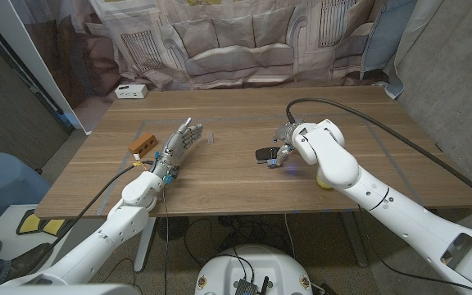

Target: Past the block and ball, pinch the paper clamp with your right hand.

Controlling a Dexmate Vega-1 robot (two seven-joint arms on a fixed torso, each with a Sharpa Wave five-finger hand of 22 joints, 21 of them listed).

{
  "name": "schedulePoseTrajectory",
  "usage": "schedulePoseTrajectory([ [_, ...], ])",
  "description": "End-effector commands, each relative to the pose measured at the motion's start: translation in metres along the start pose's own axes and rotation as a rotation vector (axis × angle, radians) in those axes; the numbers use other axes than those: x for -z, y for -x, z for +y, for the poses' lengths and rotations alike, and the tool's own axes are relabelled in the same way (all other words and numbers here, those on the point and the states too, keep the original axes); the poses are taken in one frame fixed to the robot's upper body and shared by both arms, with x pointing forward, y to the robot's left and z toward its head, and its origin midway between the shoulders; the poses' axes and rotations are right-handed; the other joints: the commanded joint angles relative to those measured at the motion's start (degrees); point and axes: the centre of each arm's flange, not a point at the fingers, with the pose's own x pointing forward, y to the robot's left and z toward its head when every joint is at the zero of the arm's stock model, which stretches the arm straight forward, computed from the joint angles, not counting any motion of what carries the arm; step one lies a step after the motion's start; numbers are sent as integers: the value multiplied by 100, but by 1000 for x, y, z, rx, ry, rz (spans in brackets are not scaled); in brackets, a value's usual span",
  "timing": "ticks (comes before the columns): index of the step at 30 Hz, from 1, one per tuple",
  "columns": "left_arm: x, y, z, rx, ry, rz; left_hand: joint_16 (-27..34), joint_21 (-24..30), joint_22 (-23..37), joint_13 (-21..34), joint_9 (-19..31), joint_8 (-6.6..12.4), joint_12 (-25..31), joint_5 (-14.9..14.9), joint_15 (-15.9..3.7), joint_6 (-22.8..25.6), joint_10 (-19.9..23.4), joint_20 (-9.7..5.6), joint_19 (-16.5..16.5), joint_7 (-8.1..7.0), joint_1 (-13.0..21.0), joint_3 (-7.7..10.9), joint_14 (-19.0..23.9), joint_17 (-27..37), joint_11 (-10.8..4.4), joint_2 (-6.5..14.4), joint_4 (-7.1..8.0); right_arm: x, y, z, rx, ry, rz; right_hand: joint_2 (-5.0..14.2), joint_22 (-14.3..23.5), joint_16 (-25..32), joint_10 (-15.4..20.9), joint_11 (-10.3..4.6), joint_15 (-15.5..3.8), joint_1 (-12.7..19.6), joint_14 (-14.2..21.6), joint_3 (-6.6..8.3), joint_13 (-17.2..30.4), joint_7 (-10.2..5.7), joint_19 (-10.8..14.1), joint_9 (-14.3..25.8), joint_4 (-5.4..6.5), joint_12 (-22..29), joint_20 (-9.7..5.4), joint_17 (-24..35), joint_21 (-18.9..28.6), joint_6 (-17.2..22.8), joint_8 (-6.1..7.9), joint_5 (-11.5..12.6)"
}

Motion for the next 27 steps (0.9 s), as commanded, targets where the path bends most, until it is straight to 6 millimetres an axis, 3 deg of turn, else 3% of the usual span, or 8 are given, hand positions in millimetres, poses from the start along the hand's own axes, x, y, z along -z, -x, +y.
schedulePoseTrajectory([
  [1,-2,-4,-1,6,-8,2,0,-11,12,27,21,-5,-17,-8,-4,49,41,16,48,-13,6,27,52,9,-1,44,-36,6,7,-5,21,-19,4,-9,22,32,14,-19,-10,-62,-26,-20,17,-13,2,13,22,47,-6,6,1,42,36,30],
  [5,-3,-6,-1,8,-12,5,1,-11,12,27,21,-9,-16,-8,-4,39,45,16,47,-18,6,30,55,9,-10,45,-39,10,9,-6,33,-36,6,-2,22,47,47,19,-11,-113,-28,-36,14,-12,30,13,48,70,-12,6,17,72,56,43],
  [10,-4,-8,-4,14,-16,14,1,-12,12,27,21,-7,-14,-9,0,45,51,6,44,-15,6,33,57,9,14,46,-41,17,13,-5,75,-72,1,82,17,100,218,-24,-40,-115,18,6,-3,-48,34,24,42,158,-33,-25,26,613,266,70],
  [11,-4,-9,-4,16,-17,16,1,-11,12,27,21,-8,-15,-9,-2,43,48,9,46,-15,6,34,57,9,19,47,-42,19,14,-4,85,-80,1,89,17,107,262,27,-45,-103,32,15,-5,-50,25,25,33,174,-42,-30,23,635,272,73],
  [23,-10,-17,-12,22,-29,29,0,-9,12,27,21,-5,-17,-10,5,52,43,10,50,-10,7,42,56,9,5,51,-47,42,23,0,206,-240,1,240,16,131,374,15,-29,-108,45,82,-12,-34,-46,29,57,207,-128,-34,5,645,258,73],
  [27,-23,-25,-11,39,-86,44,1,-7,12,27,21,-5,-16,-10,7,53,44,7,55,-12,7,43,58,9,14,51,-49,52,26,4,268,-327,6,309,16,140,423,19,-22,-138,47,103,-15,-31,-64,29,84,220,-199,-33,4,658,253,61],
])
